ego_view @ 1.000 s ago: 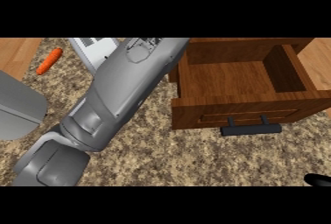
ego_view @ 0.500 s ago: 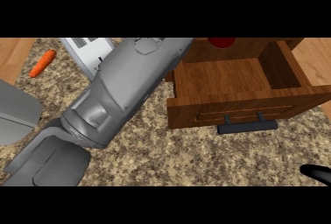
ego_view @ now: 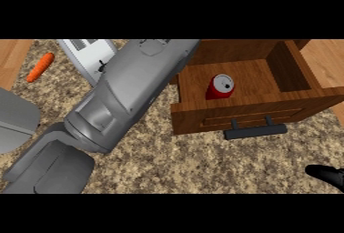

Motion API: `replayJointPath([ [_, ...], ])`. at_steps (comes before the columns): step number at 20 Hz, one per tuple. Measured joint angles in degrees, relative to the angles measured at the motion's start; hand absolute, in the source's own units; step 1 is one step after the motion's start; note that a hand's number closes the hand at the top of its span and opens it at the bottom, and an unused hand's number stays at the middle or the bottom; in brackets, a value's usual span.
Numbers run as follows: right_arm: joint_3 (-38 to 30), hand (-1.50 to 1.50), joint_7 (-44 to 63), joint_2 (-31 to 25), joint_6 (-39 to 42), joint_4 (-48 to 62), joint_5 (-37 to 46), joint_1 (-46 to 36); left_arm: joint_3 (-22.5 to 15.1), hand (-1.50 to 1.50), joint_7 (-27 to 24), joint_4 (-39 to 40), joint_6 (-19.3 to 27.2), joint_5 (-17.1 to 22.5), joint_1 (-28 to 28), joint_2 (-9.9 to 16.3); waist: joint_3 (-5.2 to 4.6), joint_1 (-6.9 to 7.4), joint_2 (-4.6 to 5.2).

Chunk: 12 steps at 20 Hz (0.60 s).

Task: Pick up the can, place it into the drawer and close the drawer

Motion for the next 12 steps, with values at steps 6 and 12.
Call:
replayJointPath([
  [6, 3.2, -1.5, -3.5, -3.1, 1.8, 0.8, 6.8, -2.1, 0.8, -1.5, -1.0, 1.2, 0.7, 2.4, -1.3, 0.0, -0.02, 0.19, 0.24],
  [12, 8.4, -1.5, -7.3, -5.8, 1.7, 5.7, 18.1, -5.1, 1.8, -1.5, -2.4, 0.8, 0.7, 5.3, -1.6, 0.0, -0.06, 1.32, 0.24],
])
